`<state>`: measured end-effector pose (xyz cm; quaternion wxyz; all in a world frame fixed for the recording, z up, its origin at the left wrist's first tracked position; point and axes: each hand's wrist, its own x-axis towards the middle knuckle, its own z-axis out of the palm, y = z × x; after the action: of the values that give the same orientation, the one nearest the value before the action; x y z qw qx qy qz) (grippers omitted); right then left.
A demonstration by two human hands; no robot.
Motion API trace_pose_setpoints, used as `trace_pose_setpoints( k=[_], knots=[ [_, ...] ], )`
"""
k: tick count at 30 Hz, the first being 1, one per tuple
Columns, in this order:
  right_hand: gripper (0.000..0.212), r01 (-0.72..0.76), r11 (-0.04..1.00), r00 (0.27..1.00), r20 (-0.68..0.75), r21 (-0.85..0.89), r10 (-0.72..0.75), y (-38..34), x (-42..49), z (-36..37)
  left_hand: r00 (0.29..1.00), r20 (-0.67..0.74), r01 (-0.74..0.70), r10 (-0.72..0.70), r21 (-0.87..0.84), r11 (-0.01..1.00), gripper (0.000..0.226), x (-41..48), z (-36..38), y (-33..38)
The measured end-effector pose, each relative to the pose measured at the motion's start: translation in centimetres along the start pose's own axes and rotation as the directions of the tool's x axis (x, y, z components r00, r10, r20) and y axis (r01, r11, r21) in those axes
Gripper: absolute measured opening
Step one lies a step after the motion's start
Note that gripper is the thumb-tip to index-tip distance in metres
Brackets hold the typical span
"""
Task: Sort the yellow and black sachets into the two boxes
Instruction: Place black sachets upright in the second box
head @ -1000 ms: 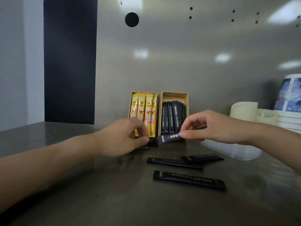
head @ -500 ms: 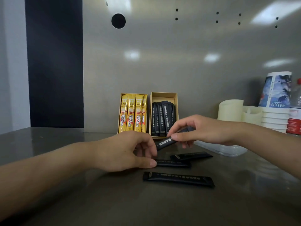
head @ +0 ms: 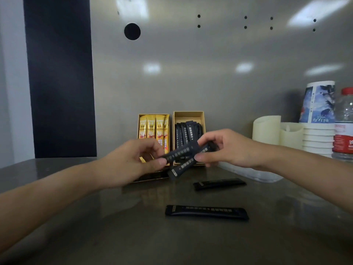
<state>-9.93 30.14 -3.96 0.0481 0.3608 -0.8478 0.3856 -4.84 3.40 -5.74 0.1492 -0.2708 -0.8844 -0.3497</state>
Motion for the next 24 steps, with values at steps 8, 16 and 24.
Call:
trace_pose_setpoints(
  k=[8,16,24],
  knots=[
    [0.030,0.166,0.965,0.972,-0.197,0.205,-0.125,-1.9,0.2,2.4,0.994,-0.011,0.104,-0.110,-0.265,0.959,0.018,0.2,2.0,0.5],
    [0.034,0.159,0.966,0.968,-0.224,0.202,-0.113,-2.5,-0.1,3.5,0.996,0.036,0.084,-0.077,-0.333,0.939,0.023,0.1,2.0,1.3],
    [0.024,-0.021,0.923,0.958,0.257,-0.385,0.129,-0.8,-0.7,-2.3,0.955,-0.208,0.120,-0.210,-0.378,0.918,0.022,0.2,0.9,1.0]
  ],
)
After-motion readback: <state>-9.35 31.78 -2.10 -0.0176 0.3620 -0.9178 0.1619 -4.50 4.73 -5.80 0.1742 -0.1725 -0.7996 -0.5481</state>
